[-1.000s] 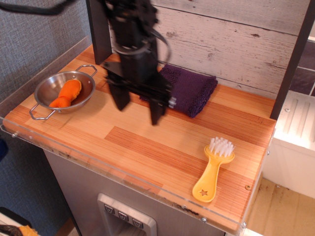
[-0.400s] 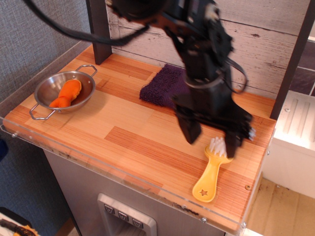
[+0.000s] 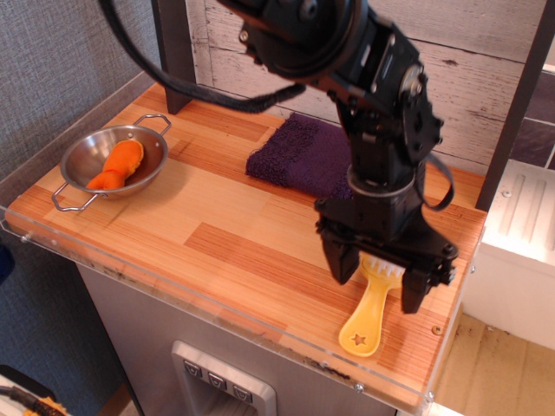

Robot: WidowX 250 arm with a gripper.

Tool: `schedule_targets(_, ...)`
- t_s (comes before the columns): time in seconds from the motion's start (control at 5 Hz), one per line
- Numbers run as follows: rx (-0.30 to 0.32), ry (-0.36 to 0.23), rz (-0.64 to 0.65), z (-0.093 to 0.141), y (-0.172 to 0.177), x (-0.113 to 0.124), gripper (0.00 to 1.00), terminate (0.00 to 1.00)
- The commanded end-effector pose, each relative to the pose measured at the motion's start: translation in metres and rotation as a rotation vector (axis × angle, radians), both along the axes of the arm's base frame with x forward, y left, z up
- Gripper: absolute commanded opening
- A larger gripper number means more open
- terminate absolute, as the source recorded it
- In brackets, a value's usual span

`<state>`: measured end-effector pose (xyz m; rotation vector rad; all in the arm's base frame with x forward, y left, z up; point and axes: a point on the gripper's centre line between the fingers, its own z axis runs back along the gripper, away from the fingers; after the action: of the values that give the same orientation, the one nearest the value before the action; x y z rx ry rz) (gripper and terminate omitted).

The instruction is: Place the brush on top of the towel.

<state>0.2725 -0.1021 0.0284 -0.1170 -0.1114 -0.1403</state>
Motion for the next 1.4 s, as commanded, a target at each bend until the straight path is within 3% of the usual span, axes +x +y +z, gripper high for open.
schedule_targets(0.0, 0.062, 0.021, 0.000, -0.010, 0.006, -0.005, 1.00, 0.00)
schedule_targets(0.2, 0.067, 0.038, -0.012, -0.019, 0.004, -0.010, 1.00, 0.00)
schedule_targets(0.4, 0.066, 0.045, -0.012, -0.024, 0.004, -0.013, 0.00, 0.00)
schedule_targets(0.8, 0.035, 0.015, -0.031, -0.002, 0.011, -0.010, 0.00, 0.00)
schedule_targets(1.0, -0.013, -0.039, -0.016, 0.030, 0.025, 0.002, 0.00, 0.00)
schedule_targets(1.2, -0.001, -0.095, 0.033, 0.060, 0.048, 0.021, 0.00, 0.00)
